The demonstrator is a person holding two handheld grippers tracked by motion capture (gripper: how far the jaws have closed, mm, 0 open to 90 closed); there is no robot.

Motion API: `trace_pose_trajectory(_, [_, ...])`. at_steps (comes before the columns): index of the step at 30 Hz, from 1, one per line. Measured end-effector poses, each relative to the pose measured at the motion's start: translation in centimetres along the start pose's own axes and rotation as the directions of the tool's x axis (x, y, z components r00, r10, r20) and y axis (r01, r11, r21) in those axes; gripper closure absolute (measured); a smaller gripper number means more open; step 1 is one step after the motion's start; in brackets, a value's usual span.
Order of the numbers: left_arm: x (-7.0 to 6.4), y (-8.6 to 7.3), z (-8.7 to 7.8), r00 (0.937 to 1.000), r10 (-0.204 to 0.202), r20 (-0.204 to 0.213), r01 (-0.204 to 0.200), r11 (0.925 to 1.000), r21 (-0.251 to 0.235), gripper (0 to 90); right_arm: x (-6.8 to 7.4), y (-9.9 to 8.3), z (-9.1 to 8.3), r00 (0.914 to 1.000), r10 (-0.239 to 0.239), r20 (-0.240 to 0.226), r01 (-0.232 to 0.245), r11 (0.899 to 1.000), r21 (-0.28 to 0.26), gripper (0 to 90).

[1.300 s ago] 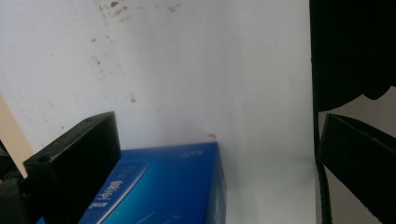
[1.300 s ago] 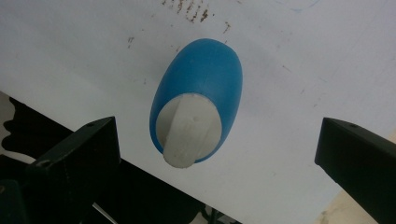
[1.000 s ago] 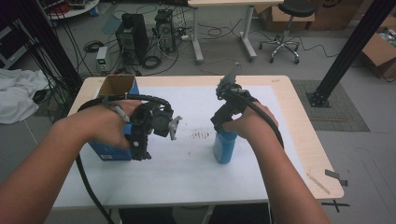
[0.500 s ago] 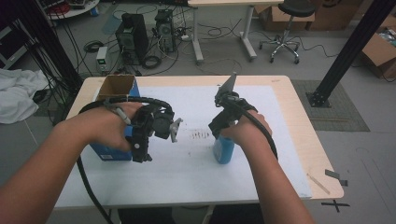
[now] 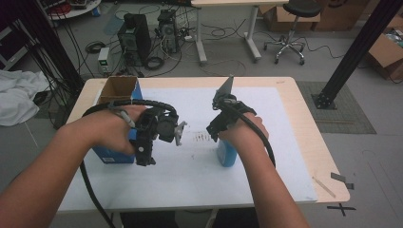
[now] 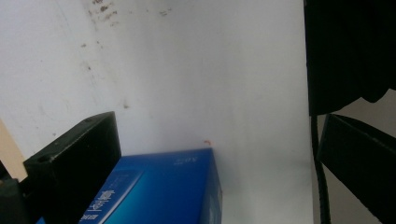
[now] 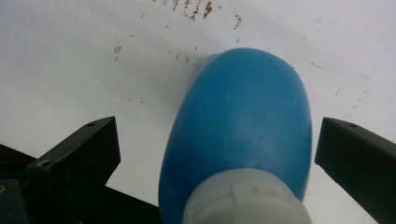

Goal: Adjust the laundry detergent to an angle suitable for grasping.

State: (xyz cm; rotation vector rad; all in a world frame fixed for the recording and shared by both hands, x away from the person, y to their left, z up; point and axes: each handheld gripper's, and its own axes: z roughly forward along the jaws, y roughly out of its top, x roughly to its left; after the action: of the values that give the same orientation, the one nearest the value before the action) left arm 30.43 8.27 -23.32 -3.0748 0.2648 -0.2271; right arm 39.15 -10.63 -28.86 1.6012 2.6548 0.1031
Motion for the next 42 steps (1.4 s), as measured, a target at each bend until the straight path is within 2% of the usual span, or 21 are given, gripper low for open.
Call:
trace_pose_trajectory(13, [0.01,0.06,0.27,1.0000,0.001,0.000,-0.001,1.0000,0.002,0.1,-0.27,0.11,0.71,0.9998,0.014,0.017,-0.014,1.000,0.008,2.3])
trace_pose_trajectory(16, [0.04,0.12,0.26,1.0000,0.003,0.000,-0.003,1.0000,0.004,0.1,-0.36,0.12,0.70,0.9998,0.015,0.009,-0.015,1.000,0.007,3.4])
trace_pose_trajectory(19, [0.04,0.17,0.29,1.0000,0.002,-0.001,-0.002,1.0000,0.002,0.2,-0.42,0.16,0.63,0.9999,0.013,0.009,-0.013,1.000,0.003,8.7])
trace_pose_trajectory(25, [0.07,0.06,0.40,1.0000,-0.001,0.000,0.001,1.0000,0.003,0.2,-0.34,0.30,0.64,0.9998,0.004,0.020,-0.004,1.000,-0.002,9.0])
trace_pose_trajectory(29, [0.01,-0.02,0.44,1.0000,-0.007,0.001,0.007,1.0000,0.004,0.2,-0.10,0.40,0.79,0.9999,-0.011,0.008,0.011,1.000,0.012,14.5])
trace_pose_trajectory(41, [0.02,-0.16,0.54,1.0000,-0.004,0.001,0.004,1.0000,0.008,0.3,-0.25,0.38,0.95,0.9998,-0.011,0.018,0.011,1.000,0.011,17.1])
trace_pose_trajectory(42, [0.03,-0.24,0.60,0.9999,-0.016,0.003,0.016,0.9999,0.004,0.3,-0.23,0.39,0.92,0.9998,-0.009,0.017,0.009,1.000,0.012,17.3])
